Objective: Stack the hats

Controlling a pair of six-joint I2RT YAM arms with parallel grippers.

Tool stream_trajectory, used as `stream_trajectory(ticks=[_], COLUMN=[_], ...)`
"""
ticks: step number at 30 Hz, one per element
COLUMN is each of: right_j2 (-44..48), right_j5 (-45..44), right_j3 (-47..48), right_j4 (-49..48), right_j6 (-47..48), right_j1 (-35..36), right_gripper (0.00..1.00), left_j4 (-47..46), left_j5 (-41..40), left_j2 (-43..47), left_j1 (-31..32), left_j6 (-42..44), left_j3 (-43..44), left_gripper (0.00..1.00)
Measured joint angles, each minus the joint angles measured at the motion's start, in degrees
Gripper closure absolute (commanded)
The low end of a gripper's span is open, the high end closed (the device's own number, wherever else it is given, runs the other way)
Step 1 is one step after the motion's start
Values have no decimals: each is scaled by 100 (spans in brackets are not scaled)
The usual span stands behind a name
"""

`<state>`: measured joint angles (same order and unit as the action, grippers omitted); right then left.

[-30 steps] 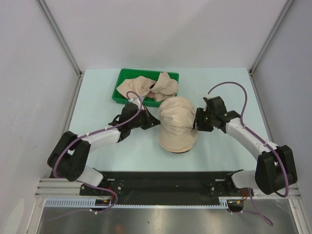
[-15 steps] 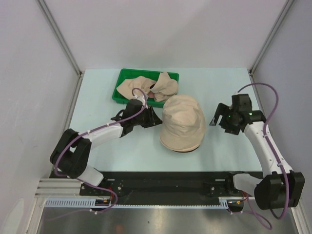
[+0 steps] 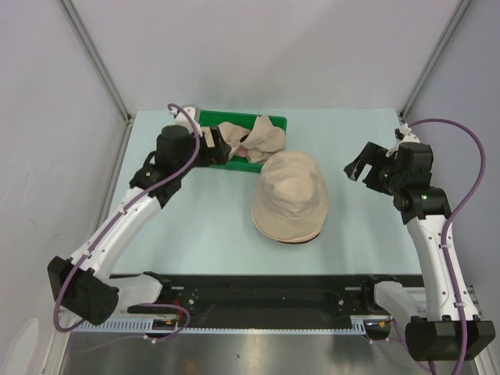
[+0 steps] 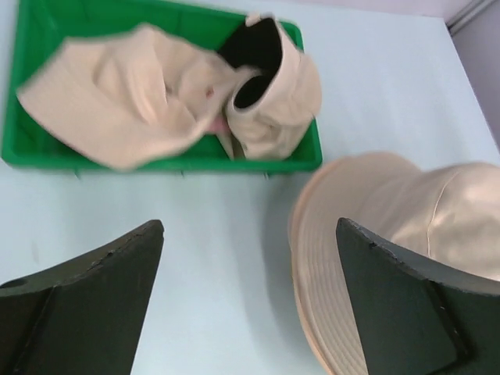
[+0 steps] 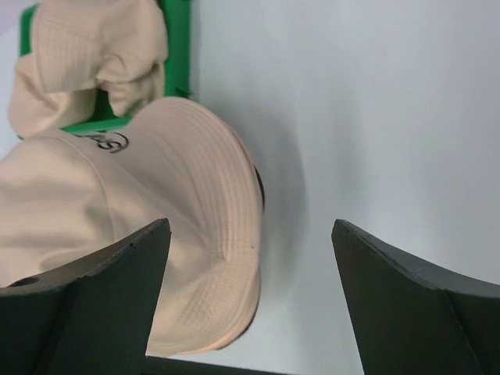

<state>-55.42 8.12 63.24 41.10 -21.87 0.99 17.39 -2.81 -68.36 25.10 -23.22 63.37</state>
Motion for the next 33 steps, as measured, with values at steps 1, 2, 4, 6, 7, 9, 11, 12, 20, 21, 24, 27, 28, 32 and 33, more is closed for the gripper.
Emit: stream_trajectory(ticks=[1,2,4,6,7,9,11,12,20,21,24,27,28,32,33], right_j2=[-2,-2,-9,-7,-7,-7,-15,-31,-437,-474,-533,-544,-546,-568,-581], right_j5=[79,160,275,326,337,339,339,339,343,341,341,337,334,332,332], right_j3=[-22,-48,-68,-76,-79,-103,-140,-146,-146,-146,-146,-146,-146,-146,-146], right_j4=[-111,-212,-328,-415,-446,-501,-533,-542,-638,-647,-678,-699,-704,-713,-713], right_j6=[-22,-44,-61,-70,-81,-90,-103,-105,-210,-223,-260,-269,-269,-269,-269], right_j1=[0,0,0,0,0,0,0,0,0,0,0,0,-2,-7,-7], right_gripper=[11,11,11,11,11,11,11,11,11,11,11,11,11,11,11], left_j4=[4,-42,-160,-302,-317,-409,-461,-485,-557,-566,-575,-577,-579,-557,-542], left_j5=[-50,-66,-20,153,264,520,754,837,1379,1421,1539,1578,1593,1585,1565], left_j2=[-120,-293,-710,-1239,-1486,-1969,-2428,-2636,-3711,-3807,-4057,-4245,-4306,-4433,-4483], left_j1=[0,0,0,0,0,0,0,0,0,0,0,0,0,0,0], left_j6=[251,498,887,1220,1329,1482,1554,1578,1567,1565,1563,1556,1552,1554,1556], left_j3=[238,479,894,1300,1464,1755,2009,2122,2769,2861,3104,3246,3279,3305,3338], left_gripper=[4,4,7,9,11,15,17,18,26,26,27,26,26,25,27])
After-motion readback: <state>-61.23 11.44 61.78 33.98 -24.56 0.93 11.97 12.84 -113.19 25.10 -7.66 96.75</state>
